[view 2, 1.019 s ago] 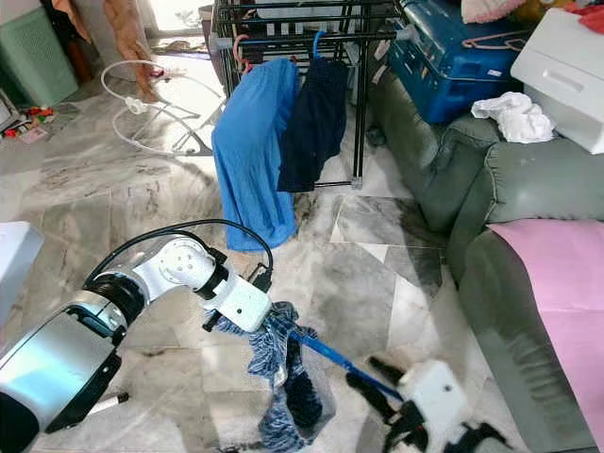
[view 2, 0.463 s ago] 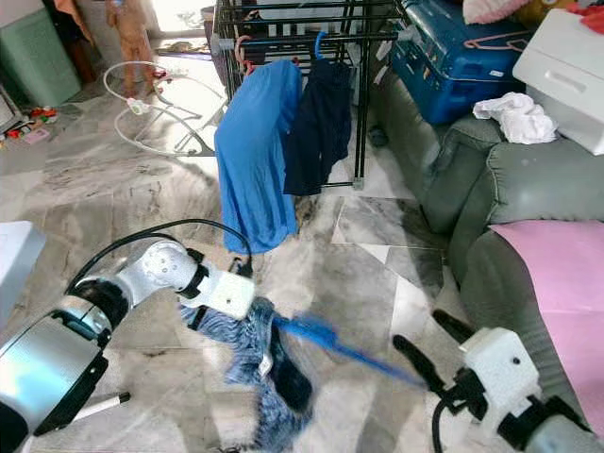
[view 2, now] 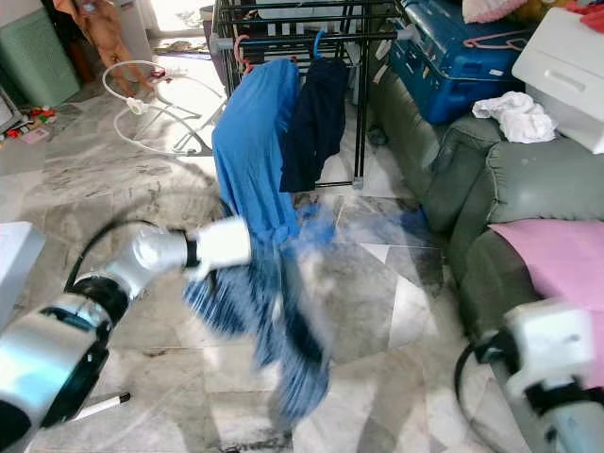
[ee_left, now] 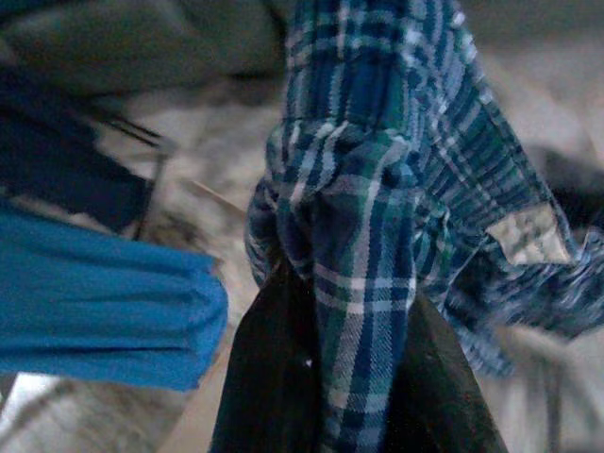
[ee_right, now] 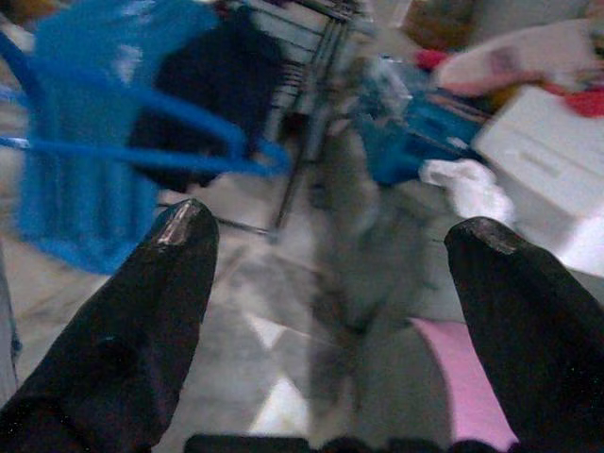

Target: Hang hanger

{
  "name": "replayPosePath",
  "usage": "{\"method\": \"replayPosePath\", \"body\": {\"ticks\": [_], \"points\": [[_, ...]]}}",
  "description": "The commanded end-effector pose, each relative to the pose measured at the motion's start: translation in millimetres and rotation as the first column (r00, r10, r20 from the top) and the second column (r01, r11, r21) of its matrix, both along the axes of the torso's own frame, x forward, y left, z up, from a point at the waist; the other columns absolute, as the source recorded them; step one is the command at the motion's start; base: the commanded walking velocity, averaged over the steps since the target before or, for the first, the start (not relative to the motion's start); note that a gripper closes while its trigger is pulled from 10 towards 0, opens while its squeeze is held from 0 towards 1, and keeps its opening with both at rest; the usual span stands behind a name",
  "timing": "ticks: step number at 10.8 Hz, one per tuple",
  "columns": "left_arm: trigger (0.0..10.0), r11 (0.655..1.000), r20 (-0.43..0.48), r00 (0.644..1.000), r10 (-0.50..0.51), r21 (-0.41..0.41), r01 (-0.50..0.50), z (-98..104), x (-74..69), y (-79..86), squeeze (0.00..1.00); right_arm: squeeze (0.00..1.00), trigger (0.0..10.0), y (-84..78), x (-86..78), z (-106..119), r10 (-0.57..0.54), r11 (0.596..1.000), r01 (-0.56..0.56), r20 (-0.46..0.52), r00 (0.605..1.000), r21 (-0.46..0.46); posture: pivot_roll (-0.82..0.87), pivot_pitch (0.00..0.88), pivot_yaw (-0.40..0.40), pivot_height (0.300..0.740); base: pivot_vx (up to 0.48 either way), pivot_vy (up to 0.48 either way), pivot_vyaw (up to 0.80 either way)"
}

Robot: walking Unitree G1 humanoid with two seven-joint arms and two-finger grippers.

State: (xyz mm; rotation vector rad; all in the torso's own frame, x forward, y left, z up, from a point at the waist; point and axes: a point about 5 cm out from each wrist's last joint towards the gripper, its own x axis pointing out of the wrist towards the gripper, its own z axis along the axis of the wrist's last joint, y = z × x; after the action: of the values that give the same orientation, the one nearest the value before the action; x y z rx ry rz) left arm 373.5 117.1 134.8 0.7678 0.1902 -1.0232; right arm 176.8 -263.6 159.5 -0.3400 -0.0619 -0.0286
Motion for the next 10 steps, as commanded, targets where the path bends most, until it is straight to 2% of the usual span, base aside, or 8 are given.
{"method": "replayPosePath", "body": {"ticks": [1,2,3,4,5,6,8,10], "points": [[0.0,0.996,0.01,0.999,0.044,-0.082,-0.043,10.6,5.2,-1.3,0.0,1.0,10.0,-4.8,-1.4,-1.2,-0.066,0.998,0.066,0.021,0.998,0.009,-0.07,0.071,0.046,0.74,0.0,0.0,0.0],[0.0,0.967,-0.005,1.0,0.006,-0.255,-0.007,26.2,7.0,-14.0,0.0,1.0,10.0,-1.9,-0.4,-15.4,-0.152,0.985,0.15,0.022,0.988,0.085,-0.07,0.069,0.044,0.74,0.0,0.0,0.0],[0.0,0.92,0.006,0.992,-0.124,-0.373,0.117,44.8,5.0,-33.2,0.0,1.0,10.0,2.5,2.3,-32.6,-0.216,0.959,0.212,-0.001,0.976,0.19,-0.06,0.07,0.04,0.74,0.0,0.0,0.0],[0.0,0.898,0.019,0.983,-0.185,-0.402,0.176,50.9,2.8,-41.3,0.0,1.0,10.0,6.1,4.8,-39.9,-0.231,0.946,0.228,-0.016,0.973,0.23,-0.06,0.07,0.036,0.74,0.0,0.0,0.0],[0.0,0.858,0.013,0.957,-0.289,-0.441,0.265,54.1,-3.2,-55.6,0.0,1.0,10.0,14.1,12.7,-52.0,-0.246,0.925,0.25,-0.052,0.968,0.285,-0.05,0.07,0.032,0.74,0.0,0.0,0.0],[0.0,0.8,0.013,0.908,-0.418,-0.468,0.375,52.6,-13.4,-68.9,0.0,1.0,10.0,24.2,21.4,-58.7,-0.231,0.914,0.244,-0.077,0.97,0.324,-0.06,0.07,0.028,0.74,0.0,0.0,0.0],[0.0,0.75,0.018,0.865,-0.501,-0.489,0.445,49.9,-21.4,-76.3,0.0,1.0,10.0,30.9,25.3,-57.1,-0.19,0.917,0.202,-0.069,0.979,0.344,-0.06,0.077,0.017,0.74,0.0,0.0,0.0],[0.0,0.679,0.087,0.811,-0.579,-0.499,0.538,64.9,-26.0,-86.6,0.0,1.0,10.0,32.2,28.2,-67.9,-0.157,0.866,0.195,-0.121,0.98,0.461,-0.06,0.079,0.011,0.74,0.0,0.0,0.0]]}}
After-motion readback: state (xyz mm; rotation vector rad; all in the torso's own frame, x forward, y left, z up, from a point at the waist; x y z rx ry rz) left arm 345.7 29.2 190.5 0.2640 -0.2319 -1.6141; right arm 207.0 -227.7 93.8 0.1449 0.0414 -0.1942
